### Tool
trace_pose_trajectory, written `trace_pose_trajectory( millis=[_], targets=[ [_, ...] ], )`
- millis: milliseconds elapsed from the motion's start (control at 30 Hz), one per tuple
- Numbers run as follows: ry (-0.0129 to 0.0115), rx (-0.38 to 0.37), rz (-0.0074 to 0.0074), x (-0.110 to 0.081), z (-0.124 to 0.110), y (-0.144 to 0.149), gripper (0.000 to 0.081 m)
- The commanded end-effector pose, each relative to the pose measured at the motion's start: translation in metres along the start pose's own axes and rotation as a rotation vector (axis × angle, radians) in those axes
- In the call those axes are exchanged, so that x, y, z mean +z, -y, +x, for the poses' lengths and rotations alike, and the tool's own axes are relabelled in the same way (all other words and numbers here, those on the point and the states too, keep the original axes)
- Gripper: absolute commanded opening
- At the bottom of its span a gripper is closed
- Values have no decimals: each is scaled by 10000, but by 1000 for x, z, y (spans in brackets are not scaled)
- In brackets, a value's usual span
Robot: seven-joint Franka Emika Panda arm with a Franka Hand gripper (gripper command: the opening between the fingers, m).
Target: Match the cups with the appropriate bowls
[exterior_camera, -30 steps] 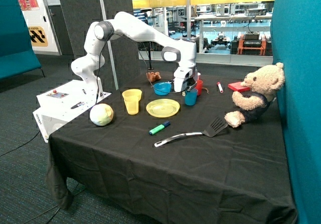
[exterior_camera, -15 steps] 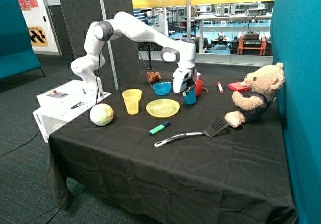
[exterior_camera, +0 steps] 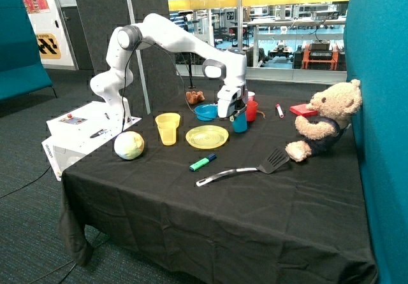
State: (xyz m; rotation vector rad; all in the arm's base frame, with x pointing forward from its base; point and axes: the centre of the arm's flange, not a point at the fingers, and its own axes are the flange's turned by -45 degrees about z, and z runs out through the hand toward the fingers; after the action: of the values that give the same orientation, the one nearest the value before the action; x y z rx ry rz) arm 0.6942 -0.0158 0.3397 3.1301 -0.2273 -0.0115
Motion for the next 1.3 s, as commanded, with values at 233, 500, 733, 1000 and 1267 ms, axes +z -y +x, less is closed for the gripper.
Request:
trace_pose_trajectory(
  millis=[233,500,733,1000,1267],
  targets=[
    [-71,-300,36,-19,-15,-1,0],
    [-72,-708,35,-35,-26,6,0],
    [-73,-1260,33,-48,-46,17,0],
    [-74,-1702,31,-60,-68,26,0],
    [-74,-2073,30,-73,-86,26,0]
  ],
)
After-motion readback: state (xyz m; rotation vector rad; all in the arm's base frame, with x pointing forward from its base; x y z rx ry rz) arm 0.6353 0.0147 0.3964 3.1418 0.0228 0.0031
